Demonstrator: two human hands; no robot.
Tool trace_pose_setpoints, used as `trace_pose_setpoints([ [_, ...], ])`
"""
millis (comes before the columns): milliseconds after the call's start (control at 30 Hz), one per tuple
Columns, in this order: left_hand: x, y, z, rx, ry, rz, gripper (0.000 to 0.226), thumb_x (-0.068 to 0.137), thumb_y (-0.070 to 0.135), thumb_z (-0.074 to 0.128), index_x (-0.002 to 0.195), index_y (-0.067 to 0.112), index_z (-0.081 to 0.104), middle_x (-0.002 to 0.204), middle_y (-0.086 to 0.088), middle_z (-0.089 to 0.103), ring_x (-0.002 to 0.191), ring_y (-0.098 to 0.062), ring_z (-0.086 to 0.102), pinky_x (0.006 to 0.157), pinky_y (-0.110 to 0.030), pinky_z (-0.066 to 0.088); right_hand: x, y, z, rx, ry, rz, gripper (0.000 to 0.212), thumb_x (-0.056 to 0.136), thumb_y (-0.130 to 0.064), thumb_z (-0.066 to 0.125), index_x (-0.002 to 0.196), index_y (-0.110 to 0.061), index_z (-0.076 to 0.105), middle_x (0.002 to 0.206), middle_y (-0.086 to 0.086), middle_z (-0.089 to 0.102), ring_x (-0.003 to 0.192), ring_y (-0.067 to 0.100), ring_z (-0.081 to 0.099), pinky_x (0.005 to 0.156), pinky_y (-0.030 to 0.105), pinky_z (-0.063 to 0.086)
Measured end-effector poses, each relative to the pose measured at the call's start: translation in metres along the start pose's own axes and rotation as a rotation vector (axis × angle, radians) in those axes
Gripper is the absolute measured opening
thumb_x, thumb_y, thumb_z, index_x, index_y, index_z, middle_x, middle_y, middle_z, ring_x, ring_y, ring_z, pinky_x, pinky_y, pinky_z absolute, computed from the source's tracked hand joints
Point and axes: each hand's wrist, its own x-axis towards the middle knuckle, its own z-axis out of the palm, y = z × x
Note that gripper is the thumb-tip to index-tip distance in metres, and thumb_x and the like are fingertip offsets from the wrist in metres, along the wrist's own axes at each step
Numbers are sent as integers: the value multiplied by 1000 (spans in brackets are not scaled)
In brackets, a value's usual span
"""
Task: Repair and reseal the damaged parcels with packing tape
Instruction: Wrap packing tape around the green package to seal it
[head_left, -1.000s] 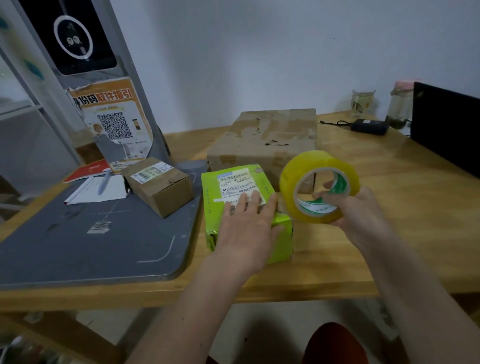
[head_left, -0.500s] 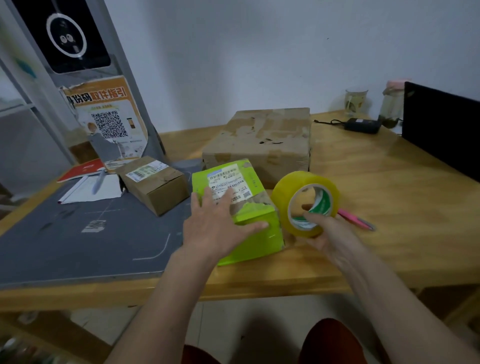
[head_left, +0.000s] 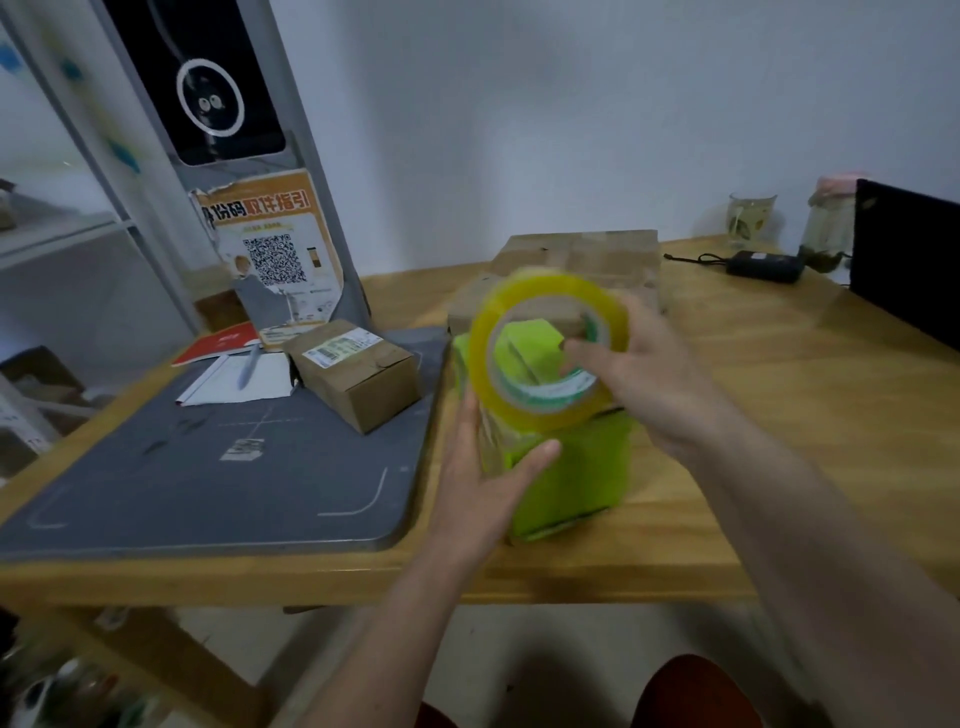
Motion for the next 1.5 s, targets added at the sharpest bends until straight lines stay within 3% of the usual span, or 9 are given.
trace_pose_setpoints([
  [267,16,-8,-16,240,-29,246,75,65,68,70,128,69,29,151,9,35,146,-19,24,115,-51,30,3,1,12,-285,2,-93,24,91,-17,59,114,-20,55,104,2,63,97,19,59,85,38,49],
  [467,17,-14,-17,316,-8,320,67,71,64,65,123,23,55,135,18,45,143,9,6,119,-48,21,23,-5,-50,-276,214,-102,27,85,3,61,103,-17,61,88,2,63,78,18,62,76,24,52],
  [567,20,-12,-13,344,-21,342,64,73,63,65,122,24,54,136,15,46,148,-8,14,118,-50,24,27,3,-69,-301,188,-98,29,85,3,63,104,-20,60,91,8,65,80,24,65,79,41,54],
  [733,15,-12,-15,328,11,369,64,75,59,64,119,14,54,130,18,43,133,25,7,118,-55,22,33,13,-92,-477,170,-108,38,82,10,61,114,-11,61,99,12,63,94,32,62,87,45,51],
  [900,15,-11,-12,346,13,382,61,78,58,64,121,16,53,130,20,43,134,20,18,114,-56,29,22,47,-94,-447,106,21,33,82,15,58,93,-16,61,82,3,61,79,19,60,75,32,51],
  [1000,12,-12,-10,354,7,340,61,79,61,62,125,23,49,139,14,40,134,4,34,102,-46,45,10,74,-83,-332,82,70,27,85,12,58,91,-14,59,78,-4,58,75,14,55,61,17,43],
  [1200,-4,-1,7,401,111,143,64,70,66,61,125,38,43,161,13,6,142,-5,25,93,-25,30,0,111,-68,108,337,397,20,88,-19,67,104,-16,57,100,7,63,102,30,61,89,46,51],
  [1333,-16,3,17,329,187,81,67,69,65,58,128,38,43,160,3,8,141,-5,24,99,-23,30,-19,116,-32,768,189,786,30,92,-28,58,120,-18,56,112,12,64,107,33,60,87,48,48],
  [1500,-23,7,15,533,252,217,56,85,52,61,134,26,50,162,-8,15,150,-19,8,120,-44,19,-9,94,-8,880,195,834,26,96,-38,43,93,-21,63,89,3,65,83,22,59,70,35,44],
])
